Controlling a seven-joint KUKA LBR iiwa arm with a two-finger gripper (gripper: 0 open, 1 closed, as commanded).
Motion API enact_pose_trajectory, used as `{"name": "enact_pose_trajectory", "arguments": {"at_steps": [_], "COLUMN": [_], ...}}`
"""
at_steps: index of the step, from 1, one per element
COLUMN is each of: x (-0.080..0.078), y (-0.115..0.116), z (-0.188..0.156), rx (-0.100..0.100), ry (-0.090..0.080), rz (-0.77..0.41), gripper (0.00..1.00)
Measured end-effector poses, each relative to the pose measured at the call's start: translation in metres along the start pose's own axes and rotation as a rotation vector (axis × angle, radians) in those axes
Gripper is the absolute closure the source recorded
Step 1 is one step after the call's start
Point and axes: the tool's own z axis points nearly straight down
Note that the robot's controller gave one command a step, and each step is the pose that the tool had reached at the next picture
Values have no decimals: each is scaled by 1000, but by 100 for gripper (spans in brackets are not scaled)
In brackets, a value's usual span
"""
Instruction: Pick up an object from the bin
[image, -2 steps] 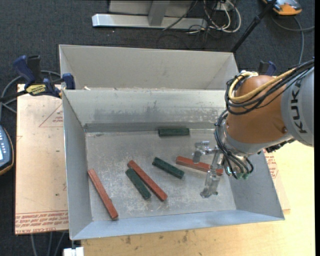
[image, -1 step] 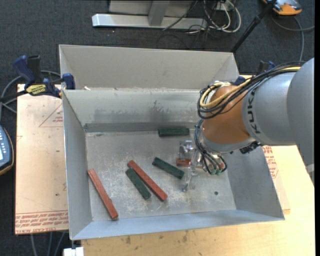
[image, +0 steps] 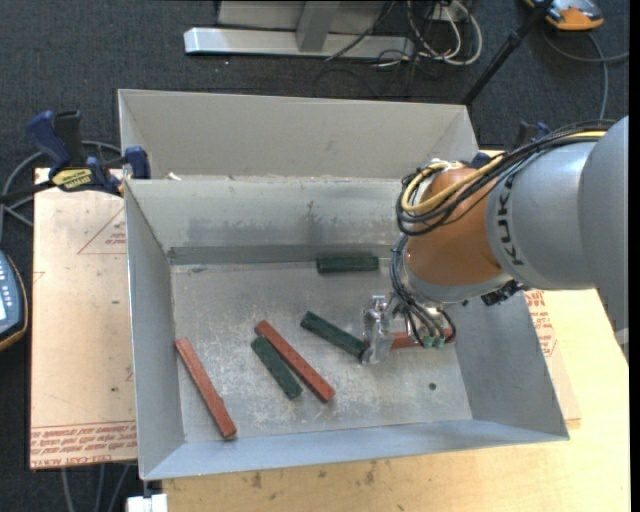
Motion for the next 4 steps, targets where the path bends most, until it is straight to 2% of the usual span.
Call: {"name": "enact_pose_trajectory", "arguments": {"at_steps": [1, 2, 3, 4], "x": [-25, -23, -70, -79], "y": [-10, -9, -3, 31], "z": [-155, -150, -23, -22], "rx": [1, 0, -1, -1], "ry": [-12, -2, 4, -3], "rz": [-99, -99, -10, -108], "gripper": [100, 0, 0, 0]}}
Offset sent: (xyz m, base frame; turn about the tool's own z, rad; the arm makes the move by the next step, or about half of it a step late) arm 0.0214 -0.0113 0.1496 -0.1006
